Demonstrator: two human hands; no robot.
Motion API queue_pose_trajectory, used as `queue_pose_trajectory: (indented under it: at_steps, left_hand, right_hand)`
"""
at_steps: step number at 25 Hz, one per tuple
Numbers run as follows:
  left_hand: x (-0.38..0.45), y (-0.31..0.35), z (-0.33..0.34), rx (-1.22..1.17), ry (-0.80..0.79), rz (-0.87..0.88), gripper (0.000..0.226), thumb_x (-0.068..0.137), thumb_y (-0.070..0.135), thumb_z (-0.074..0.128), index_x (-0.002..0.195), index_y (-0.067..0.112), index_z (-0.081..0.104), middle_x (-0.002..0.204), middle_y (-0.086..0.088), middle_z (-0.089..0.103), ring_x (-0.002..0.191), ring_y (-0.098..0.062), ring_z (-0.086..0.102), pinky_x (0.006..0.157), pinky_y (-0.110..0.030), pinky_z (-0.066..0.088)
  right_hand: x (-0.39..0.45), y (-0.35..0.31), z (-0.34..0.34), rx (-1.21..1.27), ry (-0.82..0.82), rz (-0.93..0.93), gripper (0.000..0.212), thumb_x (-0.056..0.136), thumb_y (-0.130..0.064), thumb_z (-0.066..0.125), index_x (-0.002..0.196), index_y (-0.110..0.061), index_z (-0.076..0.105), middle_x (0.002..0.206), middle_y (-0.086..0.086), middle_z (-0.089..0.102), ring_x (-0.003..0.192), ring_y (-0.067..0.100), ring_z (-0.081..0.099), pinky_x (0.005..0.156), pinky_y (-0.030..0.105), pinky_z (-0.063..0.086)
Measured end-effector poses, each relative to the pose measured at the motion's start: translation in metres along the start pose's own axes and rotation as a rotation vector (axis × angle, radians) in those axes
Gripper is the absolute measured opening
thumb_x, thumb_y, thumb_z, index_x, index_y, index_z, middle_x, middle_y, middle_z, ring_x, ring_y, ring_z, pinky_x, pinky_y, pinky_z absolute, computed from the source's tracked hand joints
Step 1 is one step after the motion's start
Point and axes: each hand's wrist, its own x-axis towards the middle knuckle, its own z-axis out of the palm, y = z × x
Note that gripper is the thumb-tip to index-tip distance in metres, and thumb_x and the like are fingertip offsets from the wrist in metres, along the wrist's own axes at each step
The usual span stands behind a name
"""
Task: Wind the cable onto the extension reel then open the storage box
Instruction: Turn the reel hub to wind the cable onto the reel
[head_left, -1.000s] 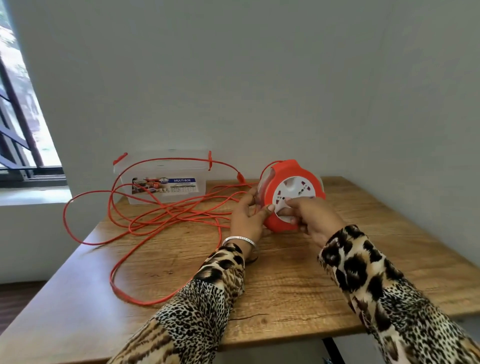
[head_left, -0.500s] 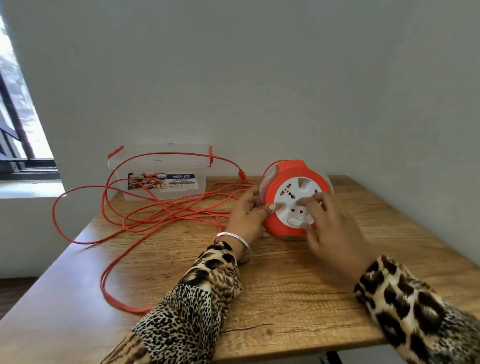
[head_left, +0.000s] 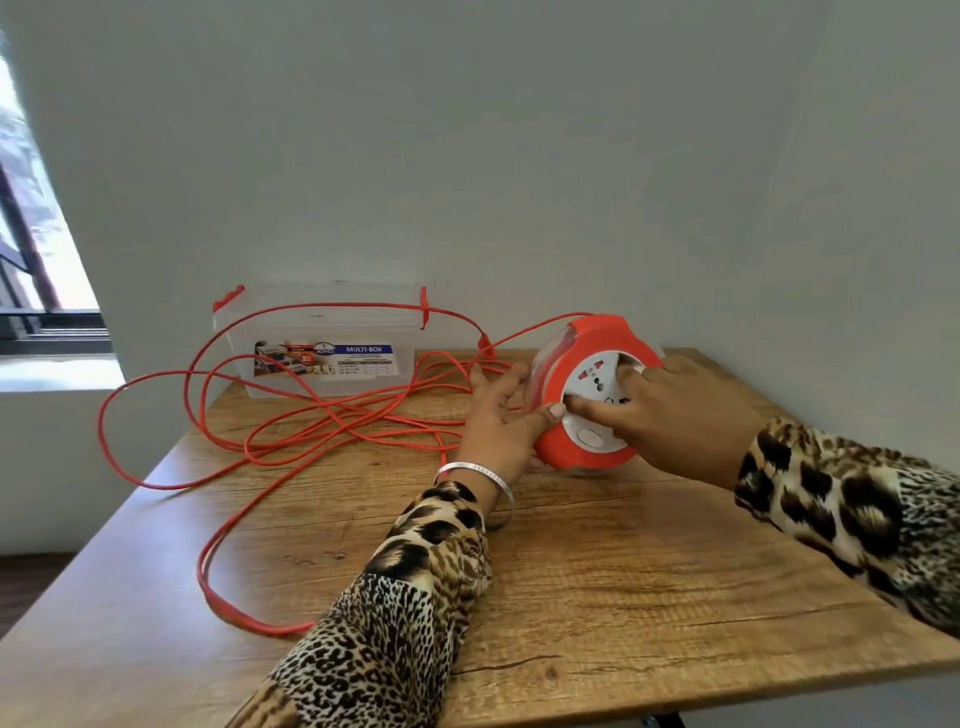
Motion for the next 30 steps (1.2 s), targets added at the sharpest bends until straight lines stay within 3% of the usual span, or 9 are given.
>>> queue_pose_trajectory:
  at_steps: [3,6,10,14,16,18,20,24,30]
  left_hand:
    - [-0.006,0.005,0.002,0.016,0.012,0.077,0.060,0.084,0.017,0.072,0.138,0.031,0.050,0.160,0.010,-0.016,0.139,-0.028,0.037,0.089,-0.054,0.054]
    - [-0.009,0.006,0.003,0.013,0.014,0.091,0.057,0.085,0.015,0.071,0.132,0.040,0.050,0.160,0.009,-0.016,0.139,-0.026,0.037,0.088,-0.053,0.055]
    - [-0.010,0.006,0.003,0.025,0.035,0.083,0.062,0.085,0.018,0.071,0.133,0.046,0.042,0.160,0.010,-0.012,0.140,-0.028,0.035,0.078,-0.048,0.060]
    - [-0.009,0.003,0.002,0.019,0.053,0.083,0.063,0.086,0.019,0.070,0.140,0.036,0.044,0.160,0.015,-0.012,0.138,-0.028,0.038,0.058,-0.035,0.062]
    - [-0.009,0.001,0.001,0.022,0.061,0.083,0.063,0.086,0.021,0.070,0.141,0.034,0.043,0.160,0.015,-0.012,0.138,-0.027,0.037,0.057,-0.035,0.062]
    - [-0.009,0.002,0.001,0.014,0.056,0.064,0.066,0.085,0.020,0.070,0.144,0.029,0.042,0.160,0.015,-0.010,0.135,-0.025,0.040,0.055,-0.032,0.061]
    - [-0.010,0.004,0.002,0.006,0.032,0.073,0.067,0.084,0.020,0.072,0.144,0.029,0.042,0.160,0.015,-0.008,0.133,-0.021,0.040,0.053,-0.029,0.060]
    - [-0.007,0.000,0.003,-0.051,0.003,0.041,0.068,0.085,0.020,0.071,0.144,0.031,0.040,0.161,0.013,0.001,0.135,-0.032,0.041,0.052,-0.027,0.058]
    - [-0.006,0.001,0.002,-0.033,-0.007,0.054,0.065,0.085,0.018,0.070,0.143,0.031,0.042,0.161,0.017,-0.005,0.143,-0.030,0.027,0.054,-0.029,0.060]
  right_hand:
    - [-0.003,-0.018,0.002,0.243,-0.048,0.318,0.064,0.093,-0.057,0.028,0.149,-0.033,0.008,0.099,0.002,0.068,0.076,0.020,0.065,0.060,0.025,0.041]
    - [-0.001,-0.039,0.010,0.576,0.052,0.666,0.071,0.088,-0.063,0.034,0.145,-0.023,0.019,0.068,-0.002,0.061,0.053,0.016,0.055,0.046,0.028,0.044]
    - [0.015,-0.057,0.005,1.256,0.022,1.042,0.074,0.089,-0.052,0.052,0.146,-0.017,0.020,0.095,0.002,0.067,0.067,0.019,0.065,0.054,0.028,0.046]
    - [0.023,-0.055,-0.004,2.228,0.070,1.325,0.032,0.095,-0.029,0.052,0.120,-0.010,0.052,0.101,0.005,0.073,0.045,0.008,0.056,0.045,0.022,0.036]
    - [0.019,-0.054,-0.005,2.381,0.100,1.300,0.024,0.096,-0.021,0.049,0.113,-0.007,0.059,0.098,0.003,0.075,0.049,0.006,0.057,0.047,0.021,0.034]
    - [0.010,-0.056,-0.004,2.273,0.092,1.281,0.025,0.095,-0.019,0.051,0.115,-0.006,0.059,0.098,0.003,0.075,0.053,0.007,0.059,0.047,0.020,0.037]
    - [-0.004,-0.061,0.000,1.808,0.076,1.243,0.031,0.091,-0.023,0.060,0.118,-0.008,0.056,0.102,0.005,0.069,0.064,0.010,0.059,0.052,0.019,0.041]
    - [-0.030,-0.055,0.018,0.609,0.226,0.536,0.044,0.079,-0.006,0.067,0.119,-0.019,0.056,0.128,0.015,0.050,0.091,0.025,0.060,0.069,0.031,0.050]
    - [-0.014,-0.006,-0.001,-0.011,0.030,0.065,0.081,0.070,-0.004,0.066,0.141,-0.036,0.041,0.124,0.029,0.054,0.078,0.030,0.066,0.060,0.037,0.053]
